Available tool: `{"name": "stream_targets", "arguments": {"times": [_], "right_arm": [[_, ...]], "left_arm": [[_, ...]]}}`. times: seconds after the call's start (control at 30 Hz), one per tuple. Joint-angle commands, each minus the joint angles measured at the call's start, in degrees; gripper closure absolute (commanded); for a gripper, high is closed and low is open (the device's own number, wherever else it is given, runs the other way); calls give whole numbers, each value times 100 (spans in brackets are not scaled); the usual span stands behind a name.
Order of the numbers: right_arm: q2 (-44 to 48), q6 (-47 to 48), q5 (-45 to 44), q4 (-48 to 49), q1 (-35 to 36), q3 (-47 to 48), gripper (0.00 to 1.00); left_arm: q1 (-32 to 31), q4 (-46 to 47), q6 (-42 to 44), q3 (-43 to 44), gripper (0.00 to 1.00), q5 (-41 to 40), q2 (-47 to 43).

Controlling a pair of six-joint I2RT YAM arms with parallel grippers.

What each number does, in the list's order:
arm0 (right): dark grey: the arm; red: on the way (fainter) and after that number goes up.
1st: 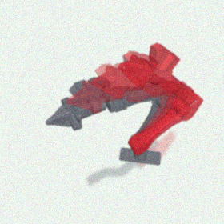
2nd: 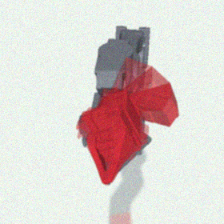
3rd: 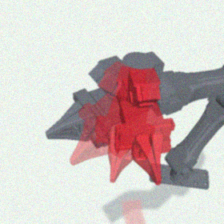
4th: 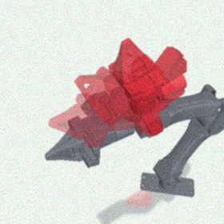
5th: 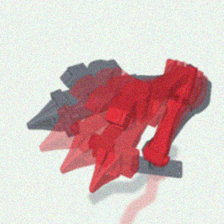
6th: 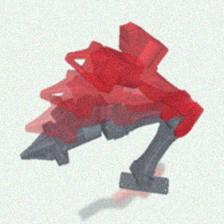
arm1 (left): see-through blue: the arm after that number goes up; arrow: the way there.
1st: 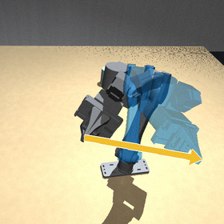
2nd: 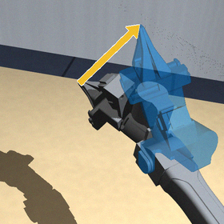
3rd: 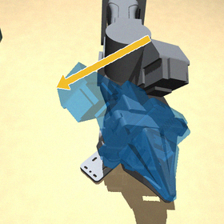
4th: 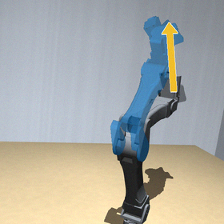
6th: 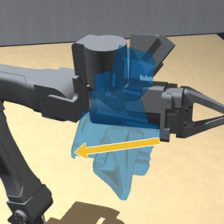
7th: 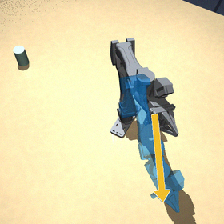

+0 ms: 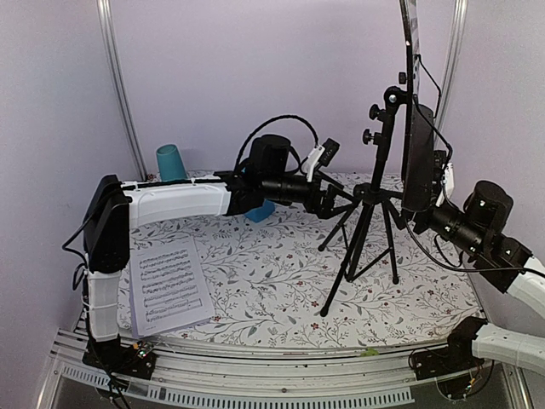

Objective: Set up the instrument practice props
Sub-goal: Hold the music stand at the center of the board.

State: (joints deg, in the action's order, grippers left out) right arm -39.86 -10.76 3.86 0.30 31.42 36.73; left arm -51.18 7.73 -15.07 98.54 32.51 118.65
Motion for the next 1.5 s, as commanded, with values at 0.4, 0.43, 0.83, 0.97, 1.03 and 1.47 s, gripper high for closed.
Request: {"name": "stream_targets", "arguments": {"times": [0.4,0.43,0.83,0.97,1.03,1.47], "right_arm": [[-829,-85,-50,860,-30,214,4],[-820,-92,-52,850,-30,197,5],[-626,-64,-86,414,-31,-70,8],[-619,-52,-55,337,-31,-8,9],[-632,-49,-52,303,-26,41,9],[-813,-83,64,264,-31,226,10]], "left_arm": [[214,243,-193,-2,1,-278,44],[226,258,-208,-2,1,-294,46],[256,282,-298,-69,1,-267,6],[423,302,-551,-251,1,-87,-231],[493,377,-776,-342,1,144,-382],[205,1327,-3532,-802,11,378,-817]]}}
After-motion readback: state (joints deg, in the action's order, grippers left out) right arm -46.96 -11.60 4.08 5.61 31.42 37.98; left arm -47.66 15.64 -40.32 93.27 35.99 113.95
